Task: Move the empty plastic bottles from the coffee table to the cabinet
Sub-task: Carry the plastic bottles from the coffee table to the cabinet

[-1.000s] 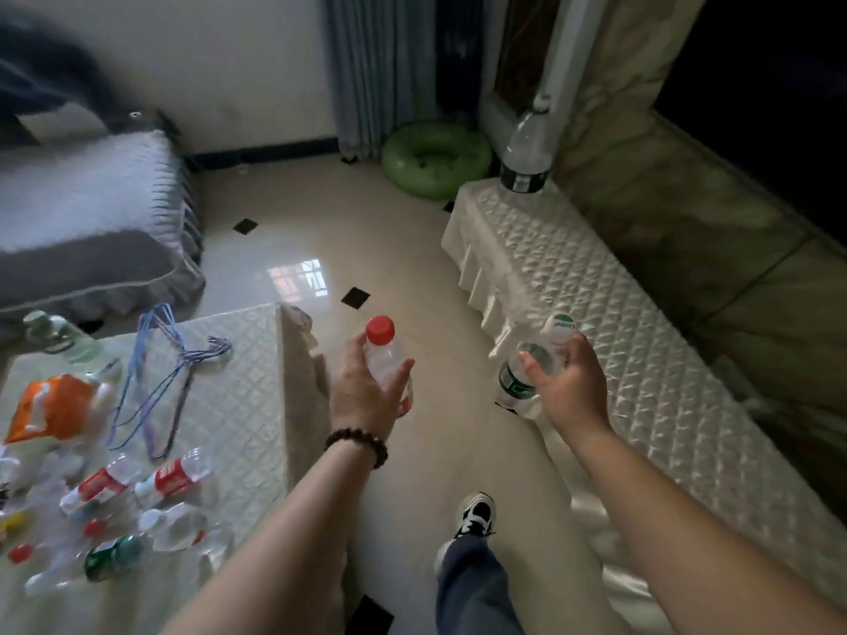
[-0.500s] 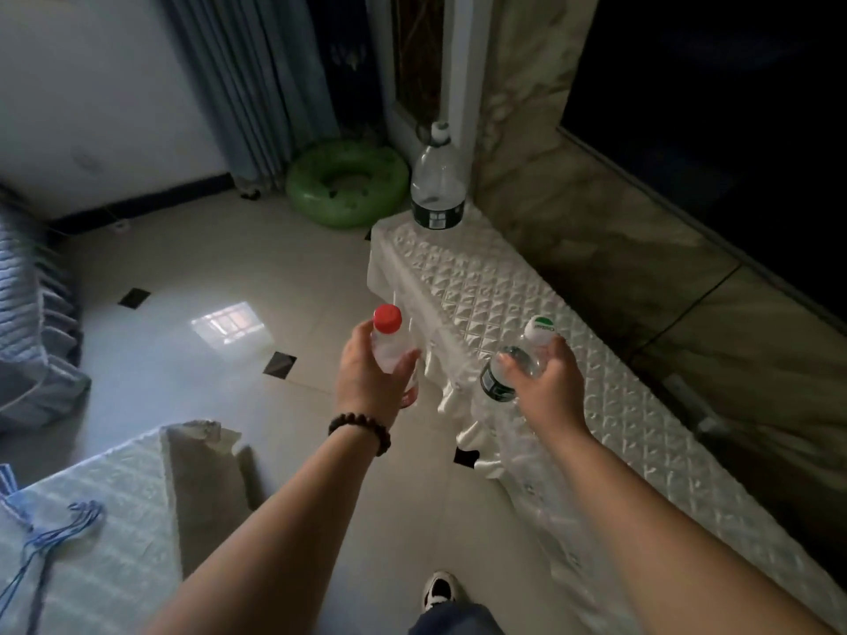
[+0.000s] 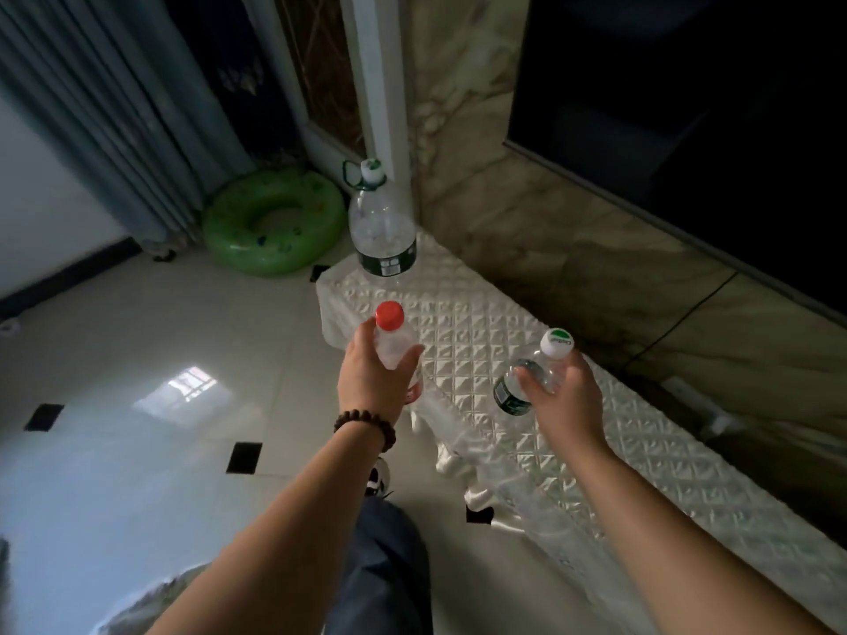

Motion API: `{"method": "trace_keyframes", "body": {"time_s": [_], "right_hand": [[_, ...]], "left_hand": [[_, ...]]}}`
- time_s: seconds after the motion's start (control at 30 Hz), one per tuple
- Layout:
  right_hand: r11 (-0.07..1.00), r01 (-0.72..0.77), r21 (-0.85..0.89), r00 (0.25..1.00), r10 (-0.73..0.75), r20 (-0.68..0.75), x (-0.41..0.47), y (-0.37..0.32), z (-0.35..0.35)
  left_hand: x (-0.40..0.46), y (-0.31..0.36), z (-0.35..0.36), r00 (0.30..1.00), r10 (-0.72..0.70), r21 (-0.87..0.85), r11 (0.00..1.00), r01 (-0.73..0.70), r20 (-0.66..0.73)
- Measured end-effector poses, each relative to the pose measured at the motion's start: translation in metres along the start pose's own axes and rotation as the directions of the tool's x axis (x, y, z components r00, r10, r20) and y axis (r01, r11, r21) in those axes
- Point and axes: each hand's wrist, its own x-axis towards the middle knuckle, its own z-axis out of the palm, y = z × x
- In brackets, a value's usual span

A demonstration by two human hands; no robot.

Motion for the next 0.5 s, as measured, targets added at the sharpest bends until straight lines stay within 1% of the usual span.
{"method": "trace_keyframes", "body": {"time_s": [0.1,0.2,0.33,0.5], "right_hand": [[0.997,-0.072,0.013,0.994,0.073,-0.087,0.039,-0.013,0.032],[0.989,-0.15,0.009,0.975,0.149,-0.167,0.074,-0.028,0.068],[0.965,-0.263,0.009,0.941,0.259,-0.216,0.115,-0.041,0.108],[0.942,-0.337,0.001,0.908,0.325,-0.266,0.156,-0.044,0.137]], "left_hand": [[0.068,-0.007,0.009,0.997,0.038,0.027,0.999,-0.04,0.07],[0.136,-0.014,0.016,0.987,0.026,0.042,0.999,-0.033,0.161],[0.21,-0.021,0.024,0.96,0.04,0.042,0.998,-0.054,0.276],[0.268,-0.031,0.05,0.918,0.078,0.064,0.992,-0.112,0.388]]}}
